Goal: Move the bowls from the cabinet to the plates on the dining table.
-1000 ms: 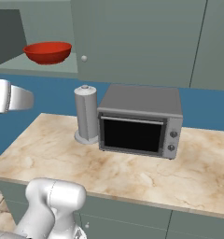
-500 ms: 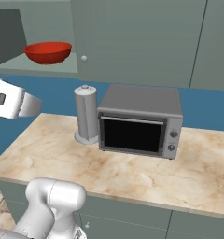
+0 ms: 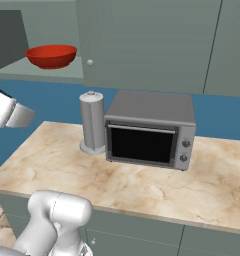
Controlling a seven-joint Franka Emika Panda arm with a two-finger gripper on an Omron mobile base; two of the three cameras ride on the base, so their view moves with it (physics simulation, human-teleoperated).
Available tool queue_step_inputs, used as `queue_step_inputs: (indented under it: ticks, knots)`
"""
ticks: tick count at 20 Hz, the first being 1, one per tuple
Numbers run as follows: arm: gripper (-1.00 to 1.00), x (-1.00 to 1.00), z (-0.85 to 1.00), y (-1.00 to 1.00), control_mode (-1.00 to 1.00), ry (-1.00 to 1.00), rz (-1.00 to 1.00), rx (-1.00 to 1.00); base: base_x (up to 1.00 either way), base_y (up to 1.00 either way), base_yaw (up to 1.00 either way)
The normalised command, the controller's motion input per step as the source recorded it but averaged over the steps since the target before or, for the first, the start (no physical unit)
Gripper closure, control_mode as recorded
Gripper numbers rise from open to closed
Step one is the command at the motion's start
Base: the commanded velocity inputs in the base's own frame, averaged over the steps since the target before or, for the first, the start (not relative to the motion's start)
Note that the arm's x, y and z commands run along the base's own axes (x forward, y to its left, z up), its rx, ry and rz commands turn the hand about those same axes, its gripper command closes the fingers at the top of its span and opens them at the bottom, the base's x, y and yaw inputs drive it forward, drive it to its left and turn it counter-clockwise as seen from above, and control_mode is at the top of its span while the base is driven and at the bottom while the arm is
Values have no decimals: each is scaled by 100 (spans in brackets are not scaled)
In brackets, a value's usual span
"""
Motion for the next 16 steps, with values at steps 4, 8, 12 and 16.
queue_step_inputs:
  ticks: [4,8,12,16]
  knots:
    - [-100,0,0,-15,-100,0,0,35,0,0,0]
    - [-100,0,0,0,-100,1,3,32,0,0,0]
    - [-100,0,0,25,-100,11,6,13,0,0,0]
    - [-100,0,0,28,-100,14,9,7,0,0,0]
